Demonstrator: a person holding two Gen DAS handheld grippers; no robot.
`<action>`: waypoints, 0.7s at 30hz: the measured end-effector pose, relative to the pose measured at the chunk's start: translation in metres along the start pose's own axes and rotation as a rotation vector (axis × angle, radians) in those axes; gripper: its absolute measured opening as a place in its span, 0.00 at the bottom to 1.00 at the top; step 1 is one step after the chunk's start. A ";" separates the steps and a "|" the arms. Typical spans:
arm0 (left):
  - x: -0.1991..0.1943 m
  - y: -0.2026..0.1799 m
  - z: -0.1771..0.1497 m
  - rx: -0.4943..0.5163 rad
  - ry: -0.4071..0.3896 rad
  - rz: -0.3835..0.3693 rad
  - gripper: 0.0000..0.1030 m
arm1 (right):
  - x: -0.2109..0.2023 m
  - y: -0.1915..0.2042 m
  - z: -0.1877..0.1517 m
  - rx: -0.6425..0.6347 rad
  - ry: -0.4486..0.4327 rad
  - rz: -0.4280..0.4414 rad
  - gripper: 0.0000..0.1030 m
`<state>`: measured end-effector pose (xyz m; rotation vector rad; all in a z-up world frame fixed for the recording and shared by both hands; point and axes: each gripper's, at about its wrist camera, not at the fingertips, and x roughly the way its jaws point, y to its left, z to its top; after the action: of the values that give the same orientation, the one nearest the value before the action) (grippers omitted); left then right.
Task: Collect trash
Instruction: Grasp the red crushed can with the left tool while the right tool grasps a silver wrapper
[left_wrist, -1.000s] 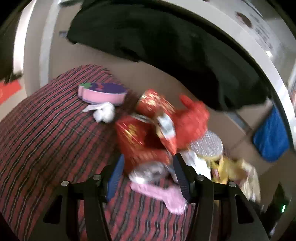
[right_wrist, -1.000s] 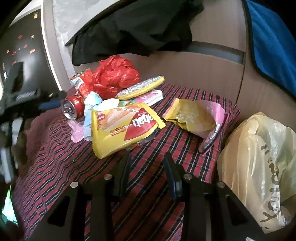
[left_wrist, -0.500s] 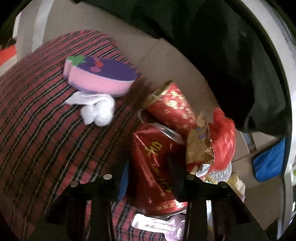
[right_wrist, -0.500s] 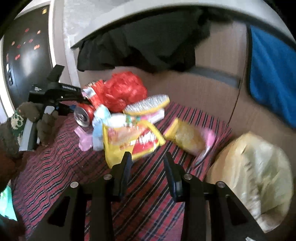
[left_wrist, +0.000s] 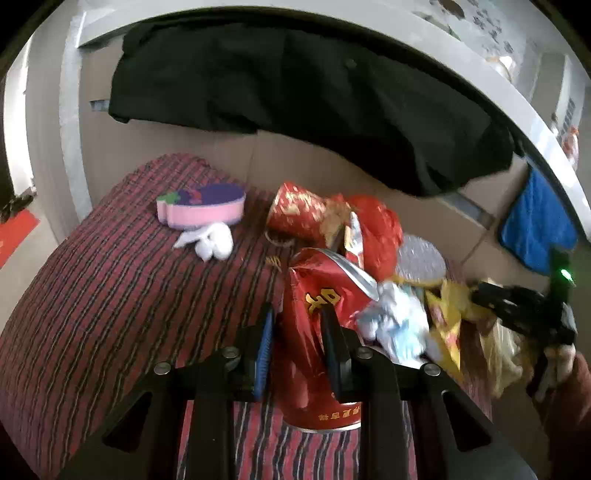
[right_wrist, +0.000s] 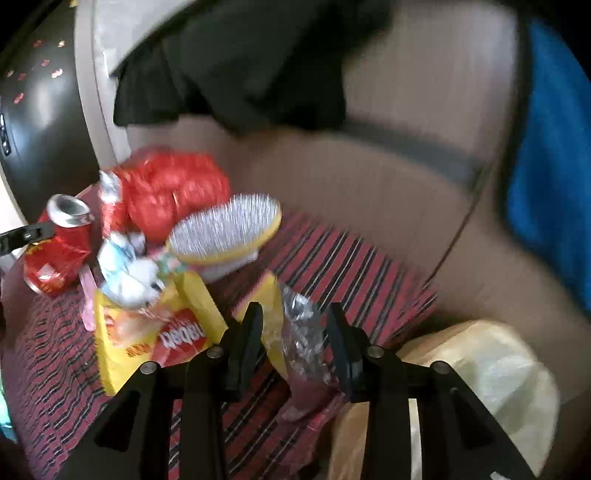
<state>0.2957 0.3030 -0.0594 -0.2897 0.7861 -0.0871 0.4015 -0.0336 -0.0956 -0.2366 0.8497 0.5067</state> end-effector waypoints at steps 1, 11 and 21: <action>-0.001 -0.002 -0.004 0.006 0.011 0.000 0.26 | 0.011 0.000 -0.002 -0.002 0.035 0.002 0.33; 0.031 -0.011 -0.021 -0.007 0.118 -0.010 0.26 | -0.015 0.039 -0.013 0.009 -0.048 0.023 0.16; 0.038 -0.018 -0.031 -0.082 0.163 -0.044 0.26 | -0.048 0.079 -0.018 -0.030 -0.096 0.134 0.16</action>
<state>0.3008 0.2723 -0.1010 -0.3813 0.9463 -0.1208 0.3227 0.0116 -0.0706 -0.1821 0.7679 0.6516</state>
